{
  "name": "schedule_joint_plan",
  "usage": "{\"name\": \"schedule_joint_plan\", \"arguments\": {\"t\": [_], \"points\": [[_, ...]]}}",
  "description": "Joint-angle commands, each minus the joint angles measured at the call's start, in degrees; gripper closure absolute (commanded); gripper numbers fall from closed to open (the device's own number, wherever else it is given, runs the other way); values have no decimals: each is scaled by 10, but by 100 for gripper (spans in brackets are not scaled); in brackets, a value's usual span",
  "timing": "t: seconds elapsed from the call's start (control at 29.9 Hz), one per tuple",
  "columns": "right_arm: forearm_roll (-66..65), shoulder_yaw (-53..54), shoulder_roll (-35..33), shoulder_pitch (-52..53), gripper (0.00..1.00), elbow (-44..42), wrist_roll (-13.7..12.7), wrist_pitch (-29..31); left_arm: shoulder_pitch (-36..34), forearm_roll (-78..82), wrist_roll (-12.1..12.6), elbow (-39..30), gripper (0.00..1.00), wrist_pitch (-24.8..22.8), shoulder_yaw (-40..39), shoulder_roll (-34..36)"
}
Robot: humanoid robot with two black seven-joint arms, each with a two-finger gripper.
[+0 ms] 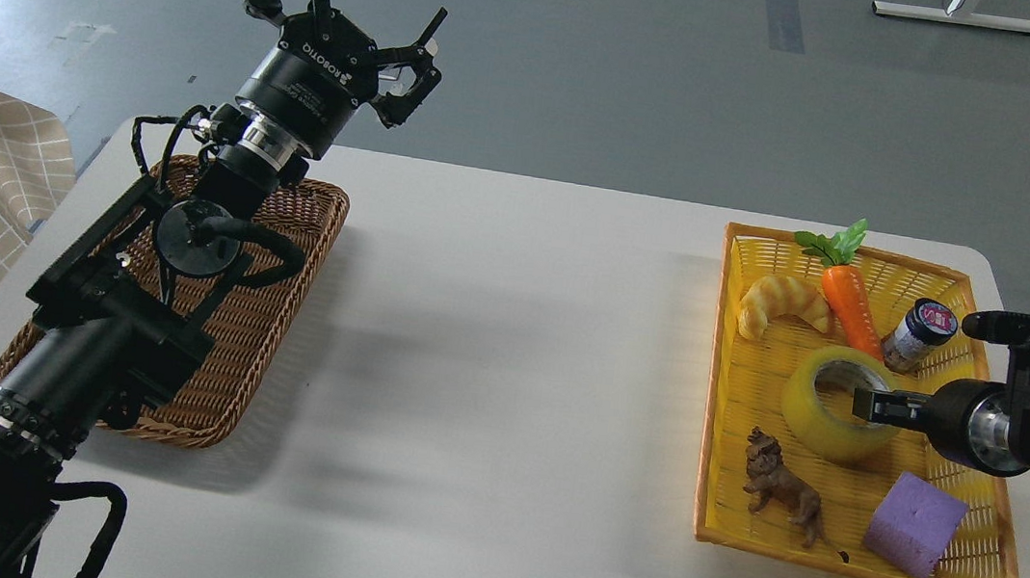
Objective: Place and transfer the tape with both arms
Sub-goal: 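Lower the right gripper into the yellow tape roll's hole and grip it, then lift the tape roll with the right gripper and carry it toward the table center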
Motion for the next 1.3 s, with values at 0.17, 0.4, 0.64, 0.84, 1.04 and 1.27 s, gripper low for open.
{"name": "schedule_joint_plan", "arguments": {"t": [0.17, 0.4, 0.64, 0.84, 1.04, 1.27], "points": [[2, -1, 10, -1, 58, -11, 0, 0, 0, 0, 0, 0, 2, 0, -2, -1], [5, -1, 12, -2, 85, -12, 0, 0, 0, 0, 0, 0, 2, 0, -1, -1], [7, 0, 11, 3, 100, -12, 0, 0, -1, 0, 0, 0, 2, 0, -1, 0], [8, 8, -11, 9, 100, 2, 0, 0, -1, 0, 0, 0, 2, 0, -1, -2], [9, 46, -65, 10, 100, 65, 0, 0, -2, 0, 0, 1, 2, 0, 1, -2], [14, 102, -78, 17, 100, 97, 1, 0, -4, 0, 0, 0, 2, 0, 4, -2]]}}
